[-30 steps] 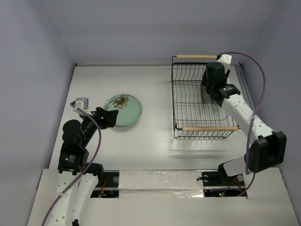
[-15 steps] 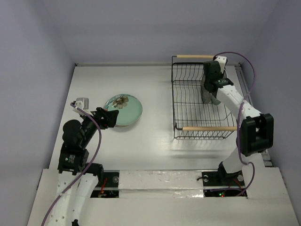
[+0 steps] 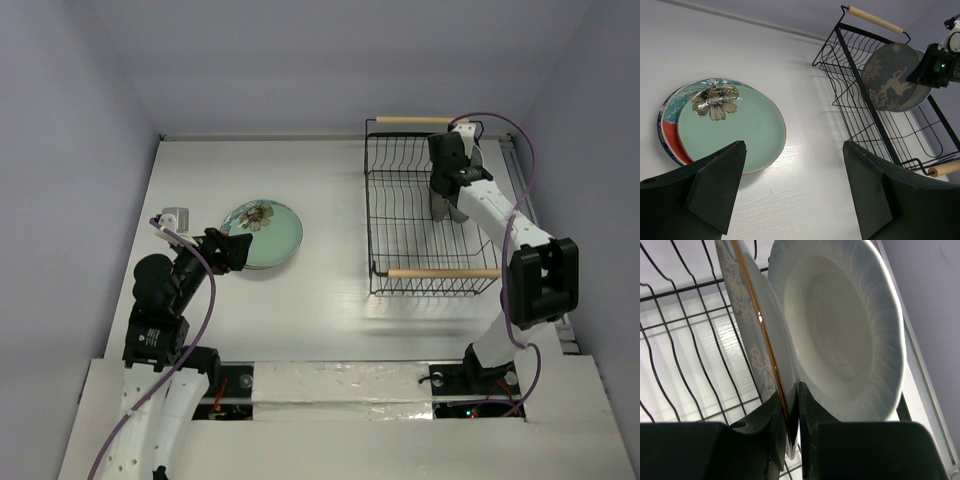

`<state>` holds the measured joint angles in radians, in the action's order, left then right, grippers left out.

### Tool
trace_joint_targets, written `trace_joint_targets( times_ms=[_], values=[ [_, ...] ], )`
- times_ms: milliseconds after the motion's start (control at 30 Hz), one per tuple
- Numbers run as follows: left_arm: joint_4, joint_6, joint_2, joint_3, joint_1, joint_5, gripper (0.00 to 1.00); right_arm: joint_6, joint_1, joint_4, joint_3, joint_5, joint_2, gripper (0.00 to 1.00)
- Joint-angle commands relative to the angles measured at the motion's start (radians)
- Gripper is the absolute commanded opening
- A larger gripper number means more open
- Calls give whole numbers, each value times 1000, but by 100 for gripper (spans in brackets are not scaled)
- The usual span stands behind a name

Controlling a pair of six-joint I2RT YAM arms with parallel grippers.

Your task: Unload the plates from the dish rack

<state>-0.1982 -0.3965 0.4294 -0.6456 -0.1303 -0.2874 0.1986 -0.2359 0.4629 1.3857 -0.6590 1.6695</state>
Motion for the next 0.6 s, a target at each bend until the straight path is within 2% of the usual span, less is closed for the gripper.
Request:
trace_joint_targets(
  times_ms=[0, 67, 300, 467, 567],
  values=[
    [54, 13, 8, 6, -5, -10, 75, -40, -20, 3, 91, -118, -85, 3],
    [54, 15, 9, 4, -5, -9, 75, -59, -20, 13, 108, -139, -90, 0],
    [54, 13, 9, 6, -5, -9, 75, -99, -39, 10, 131, -174, -114, 0],
    [52, 15, 11, 4, -5, -9, 75, -85, -48, -29, 116, -171, -198, 0],
    [54, 13, 8, 3, -5, -4, 75, -56, -48, -49, 108, -110, -270, 0]
  ],
)
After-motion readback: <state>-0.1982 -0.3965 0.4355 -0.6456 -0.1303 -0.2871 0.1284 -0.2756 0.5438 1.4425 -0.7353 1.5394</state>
